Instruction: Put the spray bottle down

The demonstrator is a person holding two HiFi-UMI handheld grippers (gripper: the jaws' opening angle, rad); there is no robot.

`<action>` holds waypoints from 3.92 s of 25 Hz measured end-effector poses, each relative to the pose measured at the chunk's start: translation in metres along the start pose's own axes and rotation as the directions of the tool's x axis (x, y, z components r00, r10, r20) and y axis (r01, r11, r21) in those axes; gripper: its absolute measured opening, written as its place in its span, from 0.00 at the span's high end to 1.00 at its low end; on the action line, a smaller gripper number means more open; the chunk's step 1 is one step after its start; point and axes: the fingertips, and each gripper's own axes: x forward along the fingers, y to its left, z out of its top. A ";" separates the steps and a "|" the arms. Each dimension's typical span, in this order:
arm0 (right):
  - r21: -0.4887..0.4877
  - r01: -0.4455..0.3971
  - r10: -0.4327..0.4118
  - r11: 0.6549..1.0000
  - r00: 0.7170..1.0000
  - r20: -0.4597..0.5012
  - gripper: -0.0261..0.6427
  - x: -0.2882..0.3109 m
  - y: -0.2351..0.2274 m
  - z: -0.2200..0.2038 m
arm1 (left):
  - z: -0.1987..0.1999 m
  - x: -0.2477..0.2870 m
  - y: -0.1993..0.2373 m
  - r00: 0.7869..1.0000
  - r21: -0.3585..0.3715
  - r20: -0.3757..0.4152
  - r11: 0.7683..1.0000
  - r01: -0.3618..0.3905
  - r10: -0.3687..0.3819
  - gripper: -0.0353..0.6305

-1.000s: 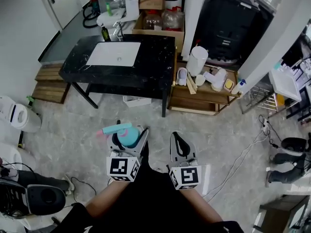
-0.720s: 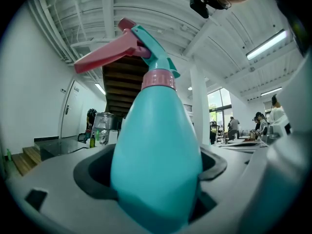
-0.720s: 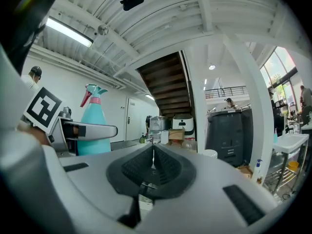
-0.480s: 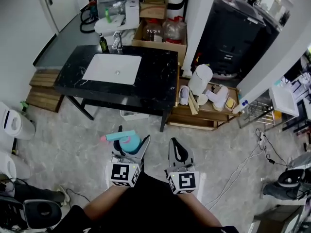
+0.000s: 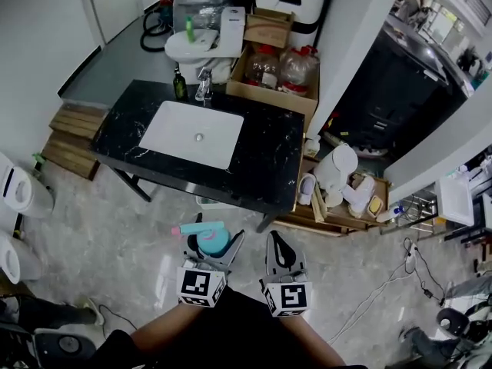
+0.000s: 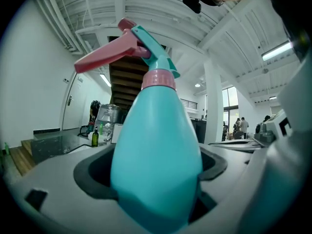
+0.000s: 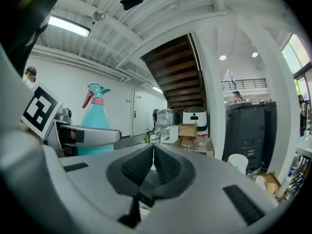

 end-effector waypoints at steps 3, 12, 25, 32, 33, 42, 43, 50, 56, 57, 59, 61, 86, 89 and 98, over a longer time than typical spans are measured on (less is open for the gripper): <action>0.009 0.009 -0.009 1.000 1.000 -0.024 0.94 0.035 -0.007 -0.004 | -0.001 0.032 0.022 1.000 0.002 -0.017 1.000 0.013 -0.013 0.27; 0.031 -0.012 0.013 0.999 0.999 -0.030 0.94 0.132 -0.021 0.017 | 0.009 0.121 0.066 0.993 -0.077 -0.027 0.990 0.115 -0.118 0.27; 0.046 0.072 -0.068 0.996 0.993 -0.097 0.94 0.219 -0.037 0.010 | 0.021 0.175 0.120 0.978 -0.055 -0.024 0.978 0.204 -0.205 0.27; 0.046 0.053 -0.051 0.998 0.998 -0.046 0.94 0.234 -0.029 0.021 | 0.022 0.184 0.123 0.971 -0.020 -0.054 0.973 0.232 -0.233 0.27; 0.042 0.058 -0.057 0.997 0.998 -0.038 0.94 0.233 -0.026 0.021 | 0.022 0.182 0.123 0.971 -0.013 -0.060 0.973 0.232 -0.232 0.27; 0.039 0.145 -0.143 0.989 0.989 -0.036 0.94 0.234 -0.037 0.018 | 0.018 0.194 0.122 0.975 0.027 -0.075 0.977 0.213 -0.211 0.27; 0.039 0.153 -0.152 0.987 0.988 -0.027 0.94 0.236 -0.039 0.019 | 0.021 0.199 0.122 0.976 0.038 -0.067 0.977 0.210 -0.207 0.27; 0.050 0.161 -0.164 0.986 0.984 0.065 0.94 0.245 -0.060 0.041 | 0.033 0.238 0.122 0.982 0.061 -0.043 0.980 0.188 -0.185 0.27; 0.068 0.165 -0.170 0.984 0.983 0.069 0.94 0.260 -0.092 0.038 | 0.032 0.286 0.116 0.979 0.091 -0.059 0.976 0.198 -0.193 0.27; 0.071 0.168 -0.173 0.983 0.983 0.069 0.94 0.263 -0.098 0.037 | 0.030 0.295 0.115 0.979 0.090 -0.067 0.976 0.199 -0.193 0.27; 0.079 0.175 -0.181 0.981 0.981 0.069 0.94 0.269 -0.113 0.037 | 0.026 0.311 0.110 0.976 0.074 -0.078 0.975 0.209 -0.203 0.27; 0.082 0.182 -0.188 0.980 0.979 0.073 0.94 0.279 -0.129 0.038 | 0.026 0.327 0.103 0.972 0.055 -0.065 0.972 0.230 -0.227 0.27; 0.070 0.241 -0.238 0.968 0.970 -0.040 0.94 0.385 -0.243 -0.027 | -0.099 0.493 0.099 0.934 0.129 -0.252 0.947 0.293 -0.255 0.27; 0.085 0.237 -0.234 0.968 0.971 -0.047 0.94 0.391 -0.254 -0.028 | -0.117 0.507 0.095 0.921 0.140 -0.283 0.939 0.315 -0.267 0.27; 0.101 0.287 -0.274 0.952 0.953 -0.128 0.94 0.372 -0.281 -0.062 | -0.152 0.528 0.076 0.888 0.160 -0.353 0.916 0.368 -0.295 0.27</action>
